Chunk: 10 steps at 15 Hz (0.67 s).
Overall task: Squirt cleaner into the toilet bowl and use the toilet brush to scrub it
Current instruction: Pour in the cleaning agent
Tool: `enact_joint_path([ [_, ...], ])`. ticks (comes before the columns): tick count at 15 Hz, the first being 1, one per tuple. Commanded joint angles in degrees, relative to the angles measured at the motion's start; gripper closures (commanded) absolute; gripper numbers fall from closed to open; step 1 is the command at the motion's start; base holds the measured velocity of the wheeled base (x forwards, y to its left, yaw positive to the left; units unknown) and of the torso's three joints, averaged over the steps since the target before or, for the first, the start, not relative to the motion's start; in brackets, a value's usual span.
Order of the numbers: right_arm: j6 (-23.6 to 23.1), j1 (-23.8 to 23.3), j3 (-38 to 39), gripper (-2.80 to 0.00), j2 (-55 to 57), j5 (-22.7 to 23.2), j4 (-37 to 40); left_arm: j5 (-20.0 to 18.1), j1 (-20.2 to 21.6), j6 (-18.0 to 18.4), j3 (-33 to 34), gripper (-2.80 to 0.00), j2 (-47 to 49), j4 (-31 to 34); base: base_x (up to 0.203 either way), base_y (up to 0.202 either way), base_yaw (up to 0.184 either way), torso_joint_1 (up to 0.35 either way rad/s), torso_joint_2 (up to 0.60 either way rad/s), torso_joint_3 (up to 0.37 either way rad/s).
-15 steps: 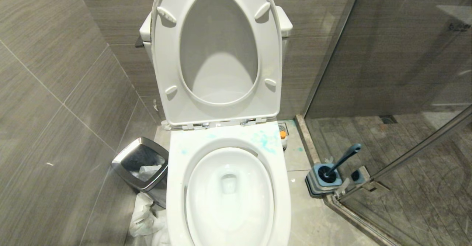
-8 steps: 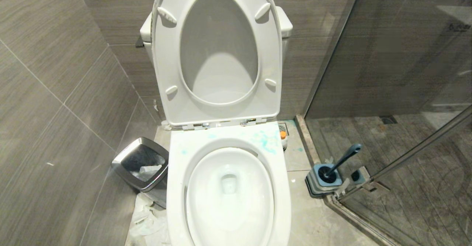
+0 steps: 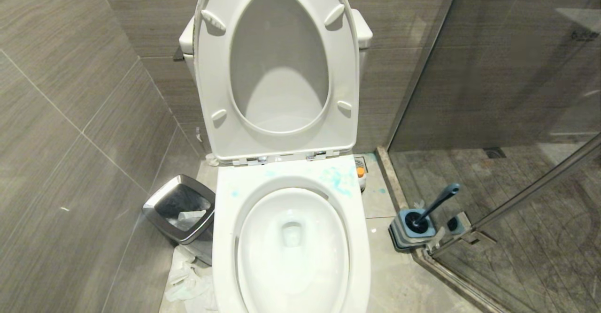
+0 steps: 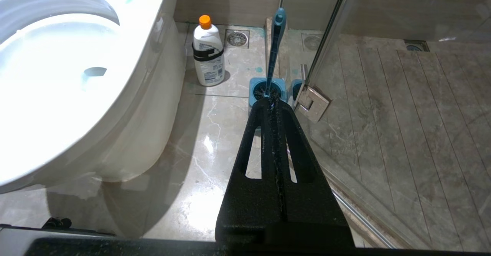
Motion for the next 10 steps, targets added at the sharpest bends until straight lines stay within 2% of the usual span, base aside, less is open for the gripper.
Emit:
enact_joint_path([
  [1,0.0,0.0,0.0,0.00,0.0,0.0,0.0,-0.8,1.0,0.7,2.2,0.00,-7.3,2.8,0.000,0.000,0.000,0.000,0.00,0.000],
  [4,0.0,0.1,0.0,0.00,0.0,0.0,0.0,-4.6,3.3,0.6,4.7,0.00,-12.1,5.7,0.000,0.000,0.000,0.000,0.00,0.000],
  [8,0.0,0.0,0.0,0.00,0.0,0.0,0.0,-8.4,4.1,0.5,9.3,0.00,-22.4,15.5,0.000,0.000,0.000,0.000,0.00,0.000],
  [10,0.0,0.0,0.0,0.00,0.0,0.0,0.0,-9.3,4.1,0.0,12.3,0.00,-22.8,15.4,0.000,0.000,0.000,0.000,0.00,0.000],
])
